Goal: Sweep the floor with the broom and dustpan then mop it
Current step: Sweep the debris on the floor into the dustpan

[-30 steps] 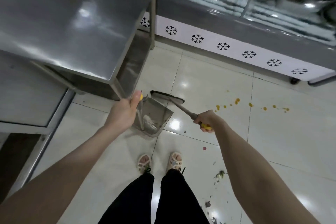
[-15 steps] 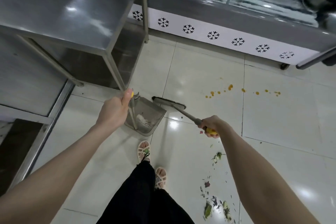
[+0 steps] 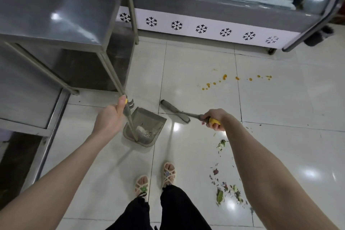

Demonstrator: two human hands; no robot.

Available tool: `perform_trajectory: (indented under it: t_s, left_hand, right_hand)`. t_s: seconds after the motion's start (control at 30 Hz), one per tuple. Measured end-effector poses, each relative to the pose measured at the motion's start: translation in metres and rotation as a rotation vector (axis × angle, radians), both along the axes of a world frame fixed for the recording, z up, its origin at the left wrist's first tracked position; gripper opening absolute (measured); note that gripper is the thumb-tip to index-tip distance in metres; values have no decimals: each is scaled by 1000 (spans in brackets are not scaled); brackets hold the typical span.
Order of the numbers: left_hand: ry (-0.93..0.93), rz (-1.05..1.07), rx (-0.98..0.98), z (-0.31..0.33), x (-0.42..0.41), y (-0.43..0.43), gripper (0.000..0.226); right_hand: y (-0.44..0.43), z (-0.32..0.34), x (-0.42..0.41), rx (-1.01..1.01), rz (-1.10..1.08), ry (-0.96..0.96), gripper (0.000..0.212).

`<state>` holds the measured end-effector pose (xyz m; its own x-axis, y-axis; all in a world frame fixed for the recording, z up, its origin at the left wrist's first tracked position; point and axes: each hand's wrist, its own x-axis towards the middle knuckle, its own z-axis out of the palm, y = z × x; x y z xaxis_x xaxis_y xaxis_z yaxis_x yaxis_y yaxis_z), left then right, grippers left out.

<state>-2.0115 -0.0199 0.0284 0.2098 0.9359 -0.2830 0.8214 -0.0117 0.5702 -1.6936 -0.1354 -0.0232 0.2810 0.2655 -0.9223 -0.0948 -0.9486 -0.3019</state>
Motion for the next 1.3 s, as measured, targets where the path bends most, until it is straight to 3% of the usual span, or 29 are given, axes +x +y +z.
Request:
perform_trajectory:
  t_s: [0.47,0.73,0.93,1.07,1.3]
  left_hand:
    - [12,-153,17,17,-67,16,72]
    - [69,-256,42,19,-68,24,74]
    - [68,-243,36,7,-63,23,78]
    - [71,-232,28,0,-39,15,78]
    - [85,-249,16,-12,18,-8,77]
  right_hand:
    - [7,1,-103,209,-562,390,4]
    - [19,-11,-132,258,-827,575,10]
    - [-1,-29,-111,309,-1122,606,20]
    - [-29,-46,-86,329,-1332,584,9]
    - [-96,-37,-38,342,-1400,522,14]
